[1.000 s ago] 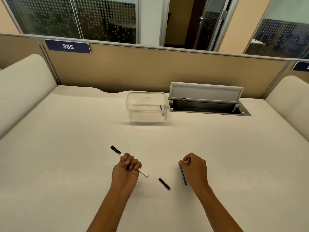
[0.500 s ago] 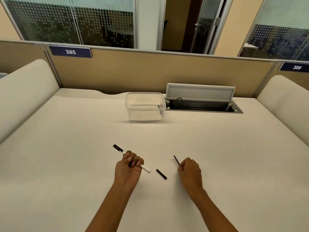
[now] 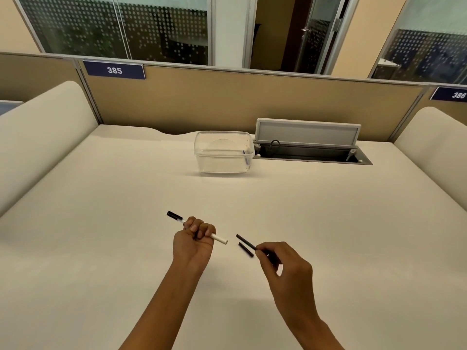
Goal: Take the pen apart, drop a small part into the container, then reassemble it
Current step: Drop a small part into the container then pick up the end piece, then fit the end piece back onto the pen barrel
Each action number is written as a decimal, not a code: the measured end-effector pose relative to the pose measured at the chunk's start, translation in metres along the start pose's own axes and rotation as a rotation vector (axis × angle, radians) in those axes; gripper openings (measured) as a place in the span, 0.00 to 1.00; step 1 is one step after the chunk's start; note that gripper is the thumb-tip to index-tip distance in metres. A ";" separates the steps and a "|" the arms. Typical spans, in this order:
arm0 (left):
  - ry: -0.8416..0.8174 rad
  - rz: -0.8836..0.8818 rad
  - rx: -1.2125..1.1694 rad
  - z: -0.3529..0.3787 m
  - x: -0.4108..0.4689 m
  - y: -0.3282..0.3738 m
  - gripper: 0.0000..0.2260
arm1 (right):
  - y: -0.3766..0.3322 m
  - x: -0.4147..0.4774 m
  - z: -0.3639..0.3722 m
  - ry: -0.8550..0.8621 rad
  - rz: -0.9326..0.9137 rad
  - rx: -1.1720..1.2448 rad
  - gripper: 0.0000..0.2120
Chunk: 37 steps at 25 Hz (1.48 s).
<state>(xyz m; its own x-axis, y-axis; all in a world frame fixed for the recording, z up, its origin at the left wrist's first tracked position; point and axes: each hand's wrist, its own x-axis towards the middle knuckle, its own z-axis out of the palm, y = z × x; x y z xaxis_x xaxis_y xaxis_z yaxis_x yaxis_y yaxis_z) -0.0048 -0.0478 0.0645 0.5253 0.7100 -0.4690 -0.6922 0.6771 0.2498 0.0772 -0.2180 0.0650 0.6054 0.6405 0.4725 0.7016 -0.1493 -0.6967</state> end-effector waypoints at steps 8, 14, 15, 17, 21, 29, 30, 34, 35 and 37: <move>0.049 -0.022 -0.009 -0.002 -0.001 -0.004 0.18 | -0.007 -0.013 0.006 -0.054 -0.004 0.010 0.04; 0.051 -0.030 -0.012 -0.004 -0.004 -0.007 0.16 | -0.007 -0.013 0.003 -0.048 -0.026 -0.021 0.05; 0.048 -0.026 -0.013 -0.004 -0.006 -0.008 0.15 | -0.007 -0.013 0.002 -0.048 -0.034 -0.030 0.05; 0.046 -0.017 -0.013 -0.003 -0.007 -0.010 0.14 | -0.006 -0.013 0.000 -0.059 -0.048 -0.042 0.04; 0.071 -0.012 -0.022 -0.005 -0.007 -0.010 0.16 | -0.006 -0.014 0.000 -0.096 -0.098 -0.087 0.03; 0.074 -0.015 -0.033 -0.004 -0.008 -0.013 0.17 | -0.007 -0.010 -0.003 -0.099 -0.221 -0.253 0.05; 0.070 -0.024 -0.030 -0.004 -0.009 -0.013 0.17 | -0.009 -0.011 -0.002 -0.111 -0.245 -0.276 0.05; 0.054 -0.072 -0.007 -0.003 -0.012 -0.019 0.17 | -0.016 -0.005 0.002 -0.134 -0.146 -0.141 0.05; 0.054 -0.079 -0.013 -0.002 -0.013 -0.020 0.17 | -0.017 -0.002 0.002 -0.122 -0.077 -0.050 0.05; 0.063 -0.091 -0.040 -0.002 -0.013 -0.020 0.17 | -0.016 0.002 0.001 -0.136 0.051 0.145 0.09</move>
<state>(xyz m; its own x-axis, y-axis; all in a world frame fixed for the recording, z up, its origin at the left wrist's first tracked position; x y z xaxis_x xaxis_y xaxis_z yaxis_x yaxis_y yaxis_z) 0.0011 -0.0706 0.0640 0.5552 0.6317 -0.5410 -0.6634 0.7287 0.1701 0.0665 -0.2133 0.0768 0.5755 0.7320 0.3646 0.6044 -0.0804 -0.7926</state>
